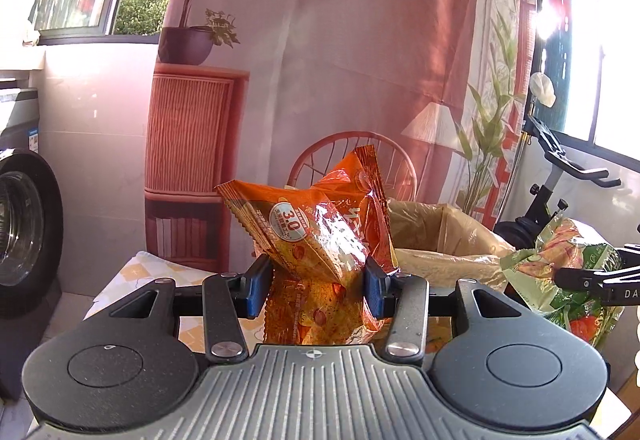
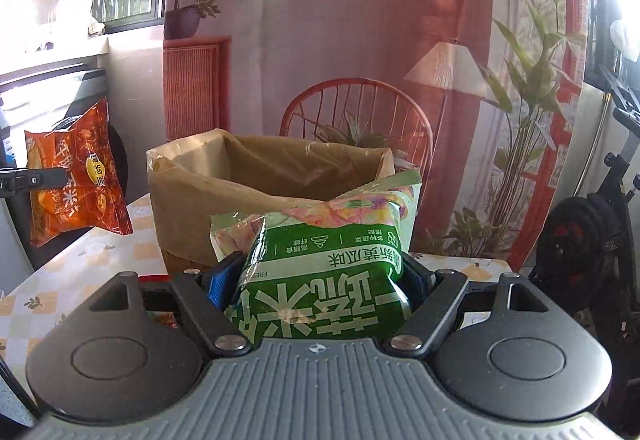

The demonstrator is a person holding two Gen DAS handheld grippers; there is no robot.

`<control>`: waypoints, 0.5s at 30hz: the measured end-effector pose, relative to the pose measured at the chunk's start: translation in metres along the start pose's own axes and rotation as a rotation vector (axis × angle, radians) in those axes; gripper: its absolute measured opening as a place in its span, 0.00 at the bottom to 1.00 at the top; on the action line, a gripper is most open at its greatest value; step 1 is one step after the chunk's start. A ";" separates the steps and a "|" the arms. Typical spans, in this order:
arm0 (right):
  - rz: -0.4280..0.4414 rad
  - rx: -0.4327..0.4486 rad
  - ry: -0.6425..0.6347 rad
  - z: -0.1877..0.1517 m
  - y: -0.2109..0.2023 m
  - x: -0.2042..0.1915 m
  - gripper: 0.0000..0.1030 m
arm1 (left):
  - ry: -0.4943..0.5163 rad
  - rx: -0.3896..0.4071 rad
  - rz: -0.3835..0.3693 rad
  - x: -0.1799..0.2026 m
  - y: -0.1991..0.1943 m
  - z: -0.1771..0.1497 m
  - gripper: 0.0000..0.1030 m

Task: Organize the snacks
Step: 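Lift both bags over the box and open both grippers to drop them inside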

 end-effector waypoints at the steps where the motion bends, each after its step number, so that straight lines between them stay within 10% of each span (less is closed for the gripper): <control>1: -0.004 0.015 -0.006 0.006 0.005 0.000 0.78 | 0.001 0.002 0.003 0.001 0.004 0.004 0.49; 15: -0.036 0.102 -0.025 0.079 0.112 -0.001 0.78 | -0.005 0.004 -0.020 -0.004 0.100 0.060 0.49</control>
Point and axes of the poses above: each gripper's, at about its wrist camera, not at the fingertips, and y roughly the way its jaws point, x to its right, z to its top, the point moved 3 cm from there along y, roughly the way its jaws point, and after that the axes turned 10 degrees about -z, right-handed, at the moved point
